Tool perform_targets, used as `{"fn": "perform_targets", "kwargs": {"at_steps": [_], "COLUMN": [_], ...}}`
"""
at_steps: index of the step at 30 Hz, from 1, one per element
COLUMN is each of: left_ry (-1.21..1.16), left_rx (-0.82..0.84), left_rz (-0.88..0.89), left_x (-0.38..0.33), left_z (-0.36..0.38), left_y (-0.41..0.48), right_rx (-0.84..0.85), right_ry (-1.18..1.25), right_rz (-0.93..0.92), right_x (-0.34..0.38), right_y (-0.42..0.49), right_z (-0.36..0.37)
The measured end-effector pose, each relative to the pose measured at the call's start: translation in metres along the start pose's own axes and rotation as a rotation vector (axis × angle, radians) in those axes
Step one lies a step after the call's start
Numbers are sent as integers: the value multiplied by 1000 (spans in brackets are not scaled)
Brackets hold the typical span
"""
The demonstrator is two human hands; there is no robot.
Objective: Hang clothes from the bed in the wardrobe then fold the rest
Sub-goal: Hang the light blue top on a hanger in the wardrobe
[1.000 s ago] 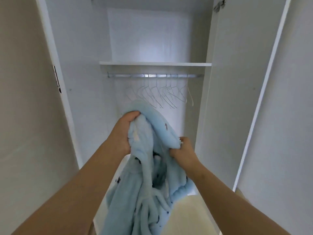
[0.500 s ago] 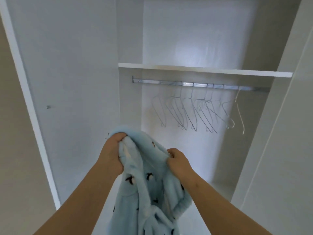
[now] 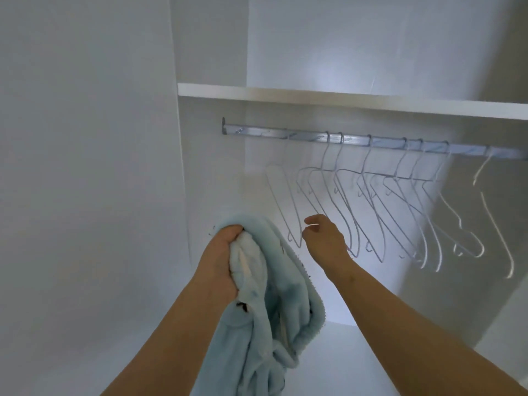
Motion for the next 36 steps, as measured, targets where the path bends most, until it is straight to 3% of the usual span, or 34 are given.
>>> {"fn": "perform_targets", "kwargs": {"at_steps": [8, 11, 17, 22, 27, 31, 36], "left_ry": [-72, -200, -185, -191, -164, -84, 26], "left_rx": [-128, -93, -210, -216, -104, -49, 137], "left_rz": [-4, -20, -23, -36, -58, -74, -96], "left_x": [-6, -6, -5, -2, -2, -1, 5], "left_z": [-8, -7, -9, -9, -8, -8, 4], "left_y": [71, 89, 111, 117, 117, 114, 109], "right_rx": [63, 152, 250, 135, 166, 193, 207], "right_ry": [-66, -87, 312, 336, 400, 314, 185], "right_rz": [87, 98, 377, 267, 168, 96, 20], "right_x": [-30, -39, -54, -33, -21, -25, -40], "right_y": [98, 126, 154, 167, 146, 116, 68], "right_z": [30, 41, 62, 54, 53, 52, 43]}}
Point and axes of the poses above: each hand's wrist, its own y-axis towards the middle knuckle, its own z-axis out of the palm, x = y × z, the point moved 8 cm from there along y, towards the middle knuckle, and after that the axes turned 5 degrees about y, right-handed, at the moved point
